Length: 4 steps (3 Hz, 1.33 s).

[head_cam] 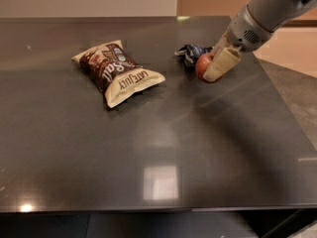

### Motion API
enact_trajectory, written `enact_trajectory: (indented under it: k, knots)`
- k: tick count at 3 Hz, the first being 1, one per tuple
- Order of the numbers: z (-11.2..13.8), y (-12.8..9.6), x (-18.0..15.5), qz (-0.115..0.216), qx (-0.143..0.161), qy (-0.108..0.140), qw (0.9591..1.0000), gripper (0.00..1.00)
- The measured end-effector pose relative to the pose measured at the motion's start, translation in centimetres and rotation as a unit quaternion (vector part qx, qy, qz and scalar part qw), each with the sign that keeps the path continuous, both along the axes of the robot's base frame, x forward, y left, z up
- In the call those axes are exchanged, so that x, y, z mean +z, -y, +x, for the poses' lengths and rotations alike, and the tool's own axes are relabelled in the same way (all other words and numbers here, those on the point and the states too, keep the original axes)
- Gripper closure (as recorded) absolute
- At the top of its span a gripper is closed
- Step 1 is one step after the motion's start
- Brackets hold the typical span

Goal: Move apple near blue chip bag

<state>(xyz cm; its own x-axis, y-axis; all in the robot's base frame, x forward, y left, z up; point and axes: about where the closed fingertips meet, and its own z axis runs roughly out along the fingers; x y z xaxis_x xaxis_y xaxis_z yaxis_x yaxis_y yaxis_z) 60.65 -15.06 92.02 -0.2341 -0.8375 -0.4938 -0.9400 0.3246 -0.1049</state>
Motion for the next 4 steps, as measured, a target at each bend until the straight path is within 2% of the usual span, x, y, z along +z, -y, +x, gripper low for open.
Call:
enact_trajectory:
  k: [2, 3, 4]
  knots:
    - [4.0, 4.3, -3.9, -0.008, -0.084, -0.013, 0.9964, 1.0]
    - [5.1, 5.8, -4.9, -0.022, -0.109, -0.003, 0.9938, 0.82]
    - [5.7, 6.7, -5.9, -0.041, -0.124, 0.004, 0.9914, 0.58]
